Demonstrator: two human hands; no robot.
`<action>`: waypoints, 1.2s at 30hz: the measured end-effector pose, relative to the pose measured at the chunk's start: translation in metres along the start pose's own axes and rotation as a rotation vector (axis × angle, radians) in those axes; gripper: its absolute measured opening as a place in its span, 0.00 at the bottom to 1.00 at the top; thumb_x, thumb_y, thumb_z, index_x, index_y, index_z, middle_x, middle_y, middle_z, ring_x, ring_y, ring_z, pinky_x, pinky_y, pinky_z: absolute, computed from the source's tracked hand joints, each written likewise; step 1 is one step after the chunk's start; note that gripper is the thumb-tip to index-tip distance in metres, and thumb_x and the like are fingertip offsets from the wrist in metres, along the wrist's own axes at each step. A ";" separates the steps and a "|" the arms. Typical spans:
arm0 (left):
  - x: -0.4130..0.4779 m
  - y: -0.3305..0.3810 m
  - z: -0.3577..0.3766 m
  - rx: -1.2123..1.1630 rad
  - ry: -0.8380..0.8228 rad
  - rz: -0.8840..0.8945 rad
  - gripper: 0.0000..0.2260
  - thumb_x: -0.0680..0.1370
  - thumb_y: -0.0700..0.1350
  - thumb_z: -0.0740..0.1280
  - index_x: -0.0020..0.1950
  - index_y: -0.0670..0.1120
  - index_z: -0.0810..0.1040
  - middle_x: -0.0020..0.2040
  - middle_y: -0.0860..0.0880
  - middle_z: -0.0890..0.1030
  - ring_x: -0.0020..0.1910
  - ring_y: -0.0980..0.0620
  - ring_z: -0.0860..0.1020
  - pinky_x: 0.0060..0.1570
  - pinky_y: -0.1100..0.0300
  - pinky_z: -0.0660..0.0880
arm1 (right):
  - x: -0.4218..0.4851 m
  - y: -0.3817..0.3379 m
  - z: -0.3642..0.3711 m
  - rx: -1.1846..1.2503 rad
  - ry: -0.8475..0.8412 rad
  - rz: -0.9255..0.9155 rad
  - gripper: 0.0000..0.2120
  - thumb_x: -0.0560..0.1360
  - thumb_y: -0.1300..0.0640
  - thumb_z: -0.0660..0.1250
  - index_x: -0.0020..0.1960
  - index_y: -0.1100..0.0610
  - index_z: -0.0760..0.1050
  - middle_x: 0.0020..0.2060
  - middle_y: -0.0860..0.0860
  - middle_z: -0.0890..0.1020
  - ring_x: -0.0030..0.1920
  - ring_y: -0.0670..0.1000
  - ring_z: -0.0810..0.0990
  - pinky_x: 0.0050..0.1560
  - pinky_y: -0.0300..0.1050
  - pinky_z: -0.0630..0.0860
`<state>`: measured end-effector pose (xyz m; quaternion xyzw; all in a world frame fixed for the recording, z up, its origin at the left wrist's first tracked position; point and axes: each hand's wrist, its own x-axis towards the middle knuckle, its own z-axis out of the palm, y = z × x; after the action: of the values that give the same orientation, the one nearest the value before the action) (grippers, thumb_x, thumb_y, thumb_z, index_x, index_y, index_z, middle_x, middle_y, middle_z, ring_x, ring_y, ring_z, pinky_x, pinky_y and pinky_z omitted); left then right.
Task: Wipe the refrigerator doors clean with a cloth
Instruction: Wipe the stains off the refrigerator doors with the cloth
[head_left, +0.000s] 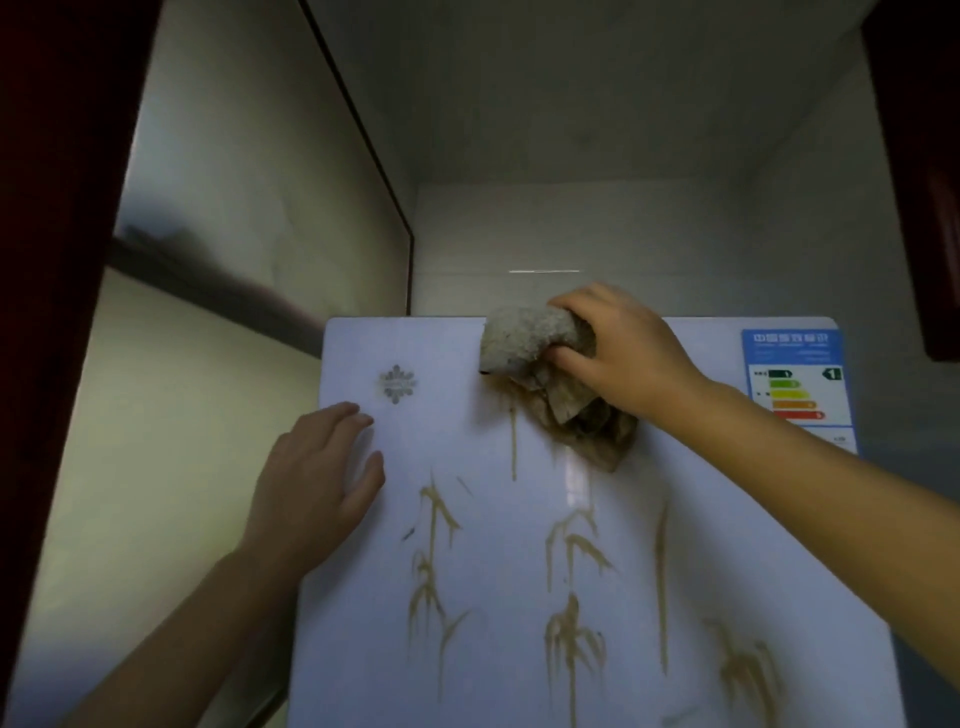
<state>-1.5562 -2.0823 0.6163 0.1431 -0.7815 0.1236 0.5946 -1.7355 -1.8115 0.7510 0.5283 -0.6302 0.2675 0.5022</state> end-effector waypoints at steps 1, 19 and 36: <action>-0.003 0.000 0.003 0.006 0.004 -0.001 0.23 0.79 0.57 0.57 0.65 0.45 0.77 0.67 0.45 0.77 0.64 0.45 0.76 0.60 0.49 0.75 | 0.004 -0.004 0.005 -0.019 -0.003 -0.022 0.23 0.76 0.50 0.72 0.70 0.52 0.74 0.62 0.50 0.77 0.64 0.54 0.73 0.60 0.52 0.75; -0.016 -0.012 0.017 0.037 -0.041 0.071 0.23 0.79 0.57 0.58 0.70 0.47 0.73 0.76 0.45 0.68 0.74 0.46 0.68 0.68 0.50 0.70 | -0.001 -0.008 0.068 -0.057 0.222 -0.298 0.15 0.81 0.58 0.66 0.66 0.59 0.79 0.66 0.56 0.79 0.67 0.58 0.75 0.68 0.52 0.75; -0.023 -0.012 0.022 0.056 -0.067 0.060 0.27 0.79 0.57 0.59 0.76 0.45 0.68 0.80 0.45 0.64 0.78 0.46 0.63 0.73 0.54 0.59 | -0.019 -0.016 0.093 -0.016 0.256 -0.417 0.14 0.79 0.61 0.68 0.64 0.56 0.82 0.62 0.54 0.82 0.62 0.59 0.77 0.59 0.55 0.75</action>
<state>-1.5652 -2.1000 0.5889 0.1402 -0.8012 0.1586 0.5597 -1.7544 -1.8891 0.6983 0.6048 -0.4409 0.2179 0.6263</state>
